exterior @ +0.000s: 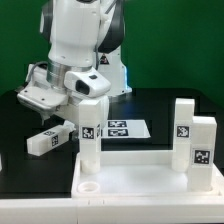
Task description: Assemble desk
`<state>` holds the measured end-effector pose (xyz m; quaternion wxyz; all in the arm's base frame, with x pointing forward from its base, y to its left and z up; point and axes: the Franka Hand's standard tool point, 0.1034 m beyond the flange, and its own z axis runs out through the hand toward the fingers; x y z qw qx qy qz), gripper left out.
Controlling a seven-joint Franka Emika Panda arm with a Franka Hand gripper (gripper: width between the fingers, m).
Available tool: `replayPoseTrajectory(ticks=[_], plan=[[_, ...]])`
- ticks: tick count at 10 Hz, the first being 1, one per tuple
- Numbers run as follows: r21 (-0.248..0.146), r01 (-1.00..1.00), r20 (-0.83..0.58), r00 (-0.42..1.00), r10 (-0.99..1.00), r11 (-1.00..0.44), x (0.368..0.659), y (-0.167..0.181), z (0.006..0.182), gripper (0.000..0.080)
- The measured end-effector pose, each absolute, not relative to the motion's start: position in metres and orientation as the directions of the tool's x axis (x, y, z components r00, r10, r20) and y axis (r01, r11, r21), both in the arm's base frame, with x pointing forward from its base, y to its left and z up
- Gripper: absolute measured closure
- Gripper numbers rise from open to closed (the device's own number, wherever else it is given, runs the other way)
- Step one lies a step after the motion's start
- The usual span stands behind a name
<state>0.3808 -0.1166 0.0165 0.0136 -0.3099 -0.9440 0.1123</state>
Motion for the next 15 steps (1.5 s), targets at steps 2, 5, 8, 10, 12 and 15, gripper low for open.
replayPoseTrajectory(ticks=[2,5,8,10,12,15], plan=[[-0.187,0.754,-0.121,-0.654,0.747,0.630,0.391,-0.117,0.033,0.0156],[-0.168,0.780,-0.165,-0.625,0.763,0.603,0.427,-0.133,0.066,0.0150],[-0.132,0.896,-0.191,-0.443,0.876,0.425,0.424,-0.132,0.063,0.0150],[-0.127,0.988,-0.208,-0.113,0.972,0.088,0.410,-0.148,0.059,0.0150],[-0.107,0.967,-0.264,0.198,0.944,-0.233,0.407,-0.145,0.055,0.0150],[-0.051,0.950,-0.249,0.287,0.925,-0.309,0.411,-0.146,0.055,0.0150]])
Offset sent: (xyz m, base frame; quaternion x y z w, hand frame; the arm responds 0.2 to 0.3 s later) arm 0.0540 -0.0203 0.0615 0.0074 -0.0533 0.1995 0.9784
